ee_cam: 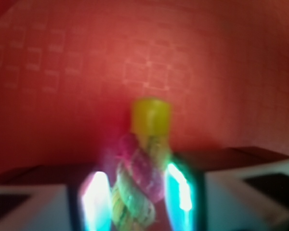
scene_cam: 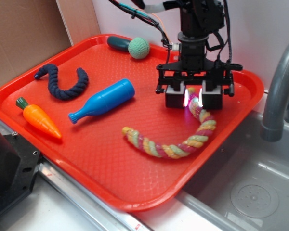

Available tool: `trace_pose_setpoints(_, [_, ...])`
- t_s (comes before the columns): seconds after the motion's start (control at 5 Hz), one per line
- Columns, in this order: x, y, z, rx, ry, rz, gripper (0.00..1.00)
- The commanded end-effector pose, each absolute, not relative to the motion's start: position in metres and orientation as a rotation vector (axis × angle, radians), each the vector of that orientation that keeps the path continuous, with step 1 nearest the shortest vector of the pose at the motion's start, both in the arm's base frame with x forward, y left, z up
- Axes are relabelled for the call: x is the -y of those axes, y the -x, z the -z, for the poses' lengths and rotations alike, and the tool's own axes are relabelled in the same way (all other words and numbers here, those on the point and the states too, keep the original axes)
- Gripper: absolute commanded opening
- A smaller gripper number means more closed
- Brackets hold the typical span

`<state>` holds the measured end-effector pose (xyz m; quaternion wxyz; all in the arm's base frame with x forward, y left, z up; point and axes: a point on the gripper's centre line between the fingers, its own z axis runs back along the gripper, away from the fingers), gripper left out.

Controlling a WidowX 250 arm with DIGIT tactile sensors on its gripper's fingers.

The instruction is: Grab the multicolored rope.

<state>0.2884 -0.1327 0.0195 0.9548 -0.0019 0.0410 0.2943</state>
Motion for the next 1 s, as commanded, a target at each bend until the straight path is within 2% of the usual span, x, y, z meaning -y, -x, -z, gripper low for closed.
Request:
trace_pose_setpoints(0.0, [0.078, -0.271, -0.109, 0.122, 0.138, -0.171, 0.0])
trace_pose_setpoints(0.2, [0.027, -0.246, -0.158, 0.25, 0.16, -0.214, 0.0])
trace_pose_setpoints(0.4, [0.017, -0.246, -0.205, 0.248, 0.21, -0.237, 0.0])
trace_pose_setpoints(0.6, [0.026, -0.246, -0.235, 0.278, 0.196, -0.271, 0.0])
trace_pose_setpoints(0.8, [0.03, -0.251, -0.226, 0.268, 0.176, -0.262, 0.0])
